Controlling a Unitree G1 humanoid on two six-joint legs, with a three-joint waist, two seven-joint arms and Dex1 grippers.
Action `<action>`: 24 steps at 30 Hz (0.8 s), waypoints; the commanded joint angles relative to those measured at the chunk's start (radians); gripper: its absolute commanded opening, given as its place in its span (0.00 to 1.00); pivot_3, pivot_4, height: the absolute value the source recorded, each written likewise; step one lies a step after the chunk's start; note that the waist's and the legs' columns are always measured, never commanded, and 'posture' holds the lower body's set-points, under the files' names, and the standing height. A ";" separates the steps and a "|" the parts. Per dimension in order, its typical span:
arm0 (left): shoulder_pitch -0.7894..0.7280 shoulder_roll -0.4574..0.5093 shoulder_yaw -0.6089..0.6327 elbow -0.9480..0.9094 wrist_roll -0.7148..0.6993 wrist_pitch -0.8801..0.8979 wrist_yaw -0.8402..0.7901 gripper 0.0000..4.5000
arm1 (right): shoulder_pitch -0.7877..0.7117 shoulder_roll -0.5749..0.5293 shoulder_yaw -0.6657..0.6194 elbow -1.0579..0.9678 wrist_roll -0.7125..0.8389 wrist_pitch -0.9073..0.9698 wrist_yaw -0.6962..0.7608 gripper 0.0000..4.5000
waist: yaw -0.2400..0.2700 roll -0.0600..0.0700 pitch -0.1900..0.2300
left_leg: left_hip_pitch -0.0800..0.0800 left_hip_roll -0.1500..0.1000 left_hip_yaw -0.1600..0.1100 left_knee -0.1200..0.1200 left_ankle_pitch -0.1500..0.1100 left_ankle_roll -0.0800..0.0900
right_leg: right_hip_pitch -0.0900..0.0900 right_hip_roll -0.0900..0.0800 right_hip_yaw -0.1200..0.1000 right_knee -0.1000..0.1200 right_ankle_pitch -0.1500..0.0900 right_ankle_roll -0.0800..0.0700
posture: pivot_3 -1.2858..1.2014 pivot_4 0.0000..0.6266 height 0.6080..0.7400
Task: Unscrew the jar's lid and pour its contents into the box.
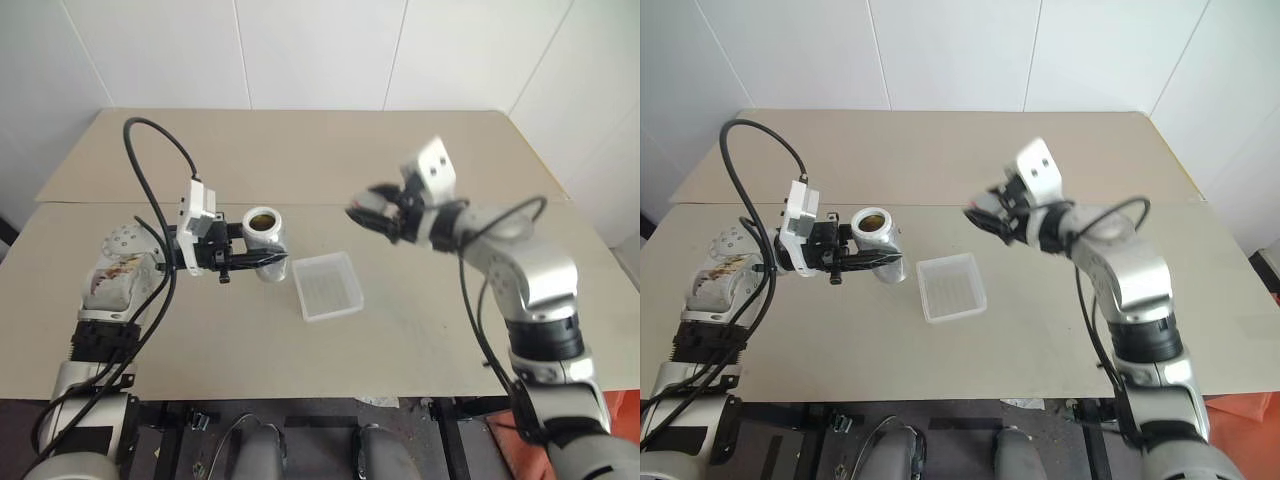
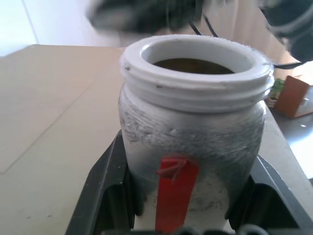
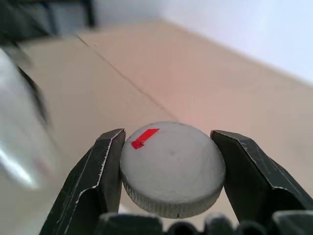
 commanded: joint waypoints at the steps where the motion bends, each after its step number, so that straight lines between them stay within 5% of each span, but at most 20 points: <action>1: -0.011 -0.004 0.021 -0.039 0.012 -0.023 0.050 0.42 | 0.119 -0.035 -0.006 0.004 -0.101 -0.050 -0.082 0.61 | -0.001 0.000 0.000 | 0.000 0.000 0.000 0.000 0.000 0.000 | 0.000 0.000 0.000 0.000 0.000 0.000 | 0.52 0.24 1.00; 2: -0.011 -0.008 0.020 -0.041 0.014 -0.024 0.062 0.42 | 0.156 -0.032 0.002 0.015 -0.122 -0.049 -0.103 0.61 | -0.003 0.000 0.000 | 0.000 0.000 0.000 0.000 0.000 0.000 | 0.000 0.000 0.000 0.000 0.000 0.000 | 0.52 0.24 1.00; 8: -0.014 -0.023 0.001 -0.047 0.051 -0.047 0.108 0.42 | 0.250 -0.016 0.027 0.032 -0.163 -0.033 -0.121 0.99 | -0.012 0.000 0.000 | 0.001 0.001 0.000 0.000 0.000 0.000 | 0.000 0.001 0.002 0.001 0.000 0.000 | 0.52 0.24 1.00; 14: -0.052 -0.030 -0.016 -0.007 0.140 -0.121 0.177 0.42 | 0.242 -0.106 -0.055 -0.146 -0.038 0.065 0.005 0.99 | -0.001 0.000 0.000 | 0.001 0.000 0.000 0.000 0.000 0.000 | 0.001 0.001 0.001 0.000 0.000 0.000 | 0.52 0.24 1.00; 20: -0.137 -0.012 -0.150 0.151 0.568 -0.616 0.437 0.42 | 0.131 -0.186 -0.137 -0.274 0.192 0.279 0.123 0.99 | 0.004 0.000 0.000 | 0.001 0.000 0.000 0.000 0.000 0.000 | 0.002 0.001 0.001 -0.001 0.000 0.000 | 0.52 0.24 1.00; 24: -0.272 0.059 -0.317 0.323 1.028 -1.037 0.807 0.42 | 0.043 -0.219 -0.123 -0.241 0.300 0.377 0.196 0.99 | 0.009 0.000 0.000 | 0.001 0.000 0.000 0.000 0.000 0.000 | 0.002 0.001 0.000 -0.001 0.000 0.000 | 0.52 0.24 1.00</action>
